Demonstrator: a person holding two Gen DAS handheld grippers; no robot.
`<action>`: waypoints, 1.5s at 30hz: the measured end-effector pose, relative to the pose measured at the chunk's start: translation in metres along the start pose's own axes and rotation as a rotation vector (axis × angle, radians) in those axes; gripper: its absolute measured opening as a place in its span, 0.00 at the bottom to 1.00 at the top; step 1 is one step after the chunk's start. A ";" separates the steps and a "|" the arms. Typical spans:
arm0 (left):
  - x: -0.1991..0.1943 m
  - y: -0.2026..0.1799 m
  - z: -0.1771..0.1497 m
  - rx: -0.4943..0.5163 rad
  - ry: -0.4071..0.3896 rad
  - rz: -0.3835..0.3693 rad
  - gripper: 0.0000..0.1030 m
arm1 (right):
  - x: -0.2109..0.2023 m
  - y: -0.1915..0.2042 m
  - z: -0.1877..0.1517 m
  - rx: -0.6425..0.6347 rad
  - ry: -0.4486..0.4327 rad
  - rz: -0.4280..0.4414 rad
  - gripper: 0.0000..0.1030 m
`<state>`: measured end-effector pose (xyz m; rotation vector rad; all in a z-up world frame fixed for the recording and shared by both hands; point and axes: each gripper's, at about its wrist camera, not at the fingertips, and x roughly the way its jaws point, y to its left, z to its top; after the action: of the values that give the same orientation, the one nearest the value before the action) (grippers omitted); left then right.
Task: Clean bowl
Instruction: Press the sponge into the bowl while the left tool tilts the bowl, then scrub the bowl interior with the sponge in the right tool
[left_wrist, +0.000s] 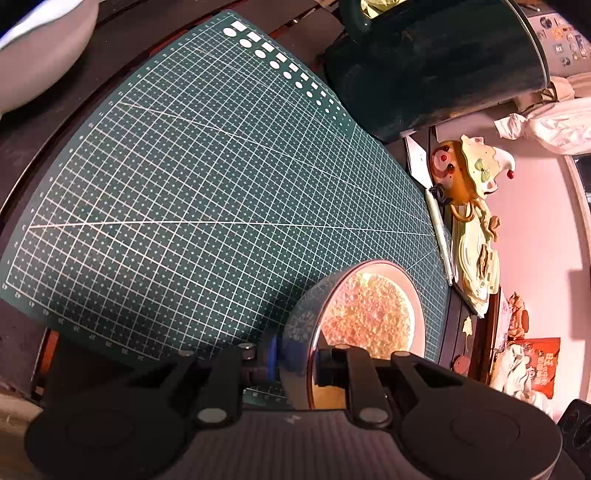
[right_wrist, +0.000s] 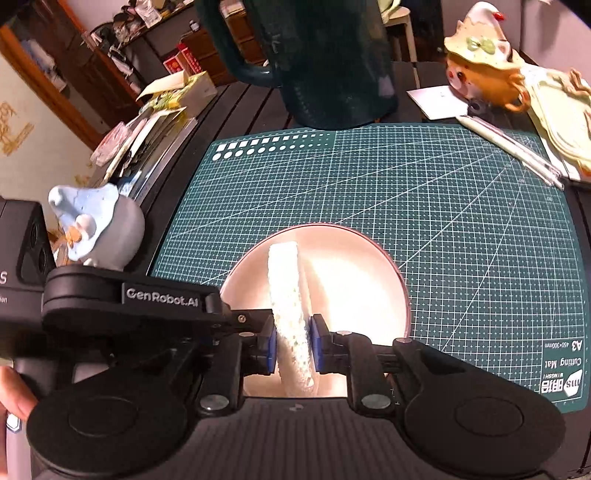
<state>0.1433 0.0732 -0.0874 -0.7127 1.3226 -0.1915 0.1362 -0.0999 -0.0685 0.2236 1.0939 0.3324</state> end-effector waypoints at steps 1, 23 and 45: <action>0.001 0.000 0.001 0.000 -0.001 0.002 0.17 | 0.001 -0.001 -0.001 -0.005 0.005 0.007 0.17; 0.013 0.001 0.013 0.007 0.001 0.037 0.14 | 0.004 -0.002 0.001 -0.079 -0.003 0.015 0.20; 0.012 0.000 0.014 0.009 -0.002 0.031 0.14 | 0.003 -0.020 0.007 0.056 0.007 0.102 0.15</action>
<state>0.1590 0.0723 -0.0962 -0.6839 1.3296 -0.1717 0.1466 -0.1177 -0.0754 0.3292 1.1016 0.3942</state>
